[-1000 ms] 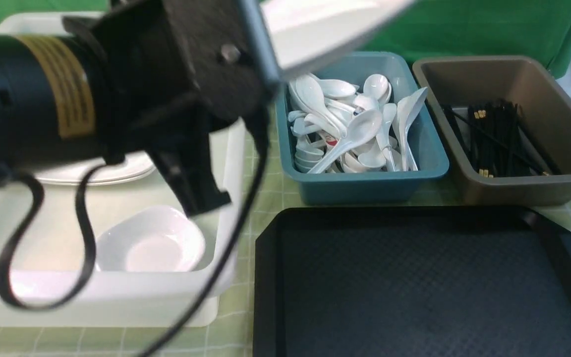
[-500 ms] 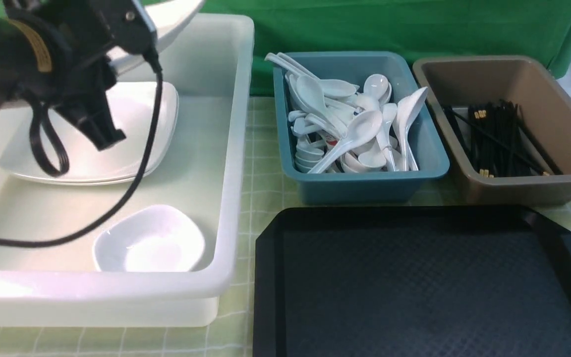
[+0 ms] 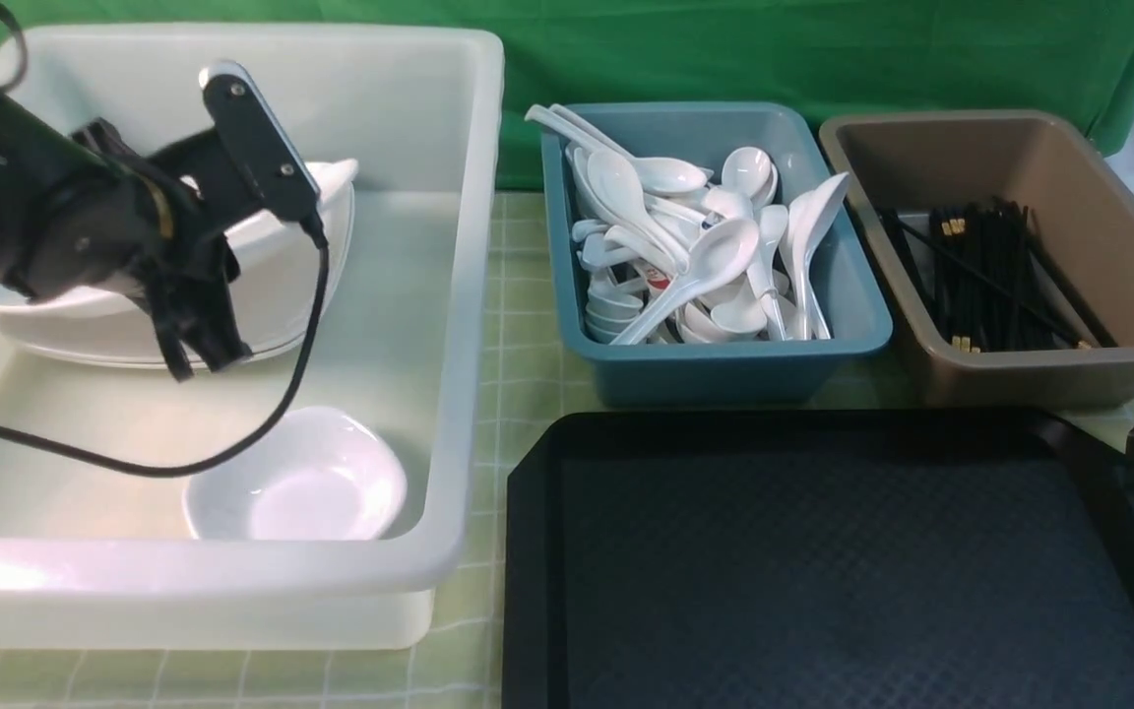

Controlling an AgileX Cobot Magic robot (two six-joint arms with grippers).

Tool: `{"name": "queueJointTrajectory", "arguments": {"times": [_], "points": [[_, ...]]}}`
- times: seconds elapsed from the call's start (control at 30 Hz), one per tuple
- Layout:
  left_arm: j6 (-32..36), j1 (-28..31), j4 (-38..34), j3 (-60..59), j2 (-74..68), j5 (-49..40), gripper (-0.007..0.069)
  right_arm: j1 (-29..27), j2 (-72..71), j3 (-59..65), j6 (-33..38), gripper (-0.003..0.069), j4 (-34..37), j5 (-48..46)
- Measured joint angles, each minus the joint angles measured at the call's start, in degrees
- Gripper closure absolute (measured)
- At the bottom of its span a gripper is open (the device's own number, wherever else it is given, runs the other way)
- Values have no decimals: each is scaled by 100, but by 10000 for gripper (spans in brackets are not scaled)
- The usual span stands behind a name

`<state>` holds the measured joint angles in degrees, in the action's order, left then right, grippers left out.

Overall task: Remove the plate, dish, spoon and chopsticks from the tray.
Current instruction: Use the left arm to put the plate into the large storage box on the left

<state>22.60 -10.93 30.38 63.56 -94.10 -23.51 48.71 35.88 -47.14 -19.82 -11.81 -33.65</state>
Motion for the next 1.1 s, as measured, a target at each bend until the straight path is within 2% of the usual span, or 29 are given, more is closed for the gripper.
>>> {"name": "queueJointTrajectory", "arguments": {"times": [0.27,0.4,0.57,0.67,0.73,0.8,0.83,0.87,1.0,1.1], "points": [[-301,5,77,13,-350,275,589,0,0,0,139,631,276,0],[-306,5,77,18,-491,414,561,0,0,0,243,631,489,-6],[-306,5,57,18,-737,610,440,0,0,0,397,631,764,-112],[-306,5,1,18,-859,680,325,0,0,0,418,631,933,-235],[-306,5,-113,18,-896,738,217,0,0,0,431,630,1092,-297],[-306,5,-145,23,-896,757,184,0,0,0,431,630,1121,-308],[-306,-1,-218,23,-860,782,115,0,0,0,431,630,1181,-357],[-306,-6,-266,23,-830,771,88,0,0,0,431,630,1181,-394],[-315,-178,-626,23,-460,614,6,0,0,0,439,629,1181,-574],[-368,-397,-1221,23,106,566,3,0,0,0,439,628,1181,-672]]}}
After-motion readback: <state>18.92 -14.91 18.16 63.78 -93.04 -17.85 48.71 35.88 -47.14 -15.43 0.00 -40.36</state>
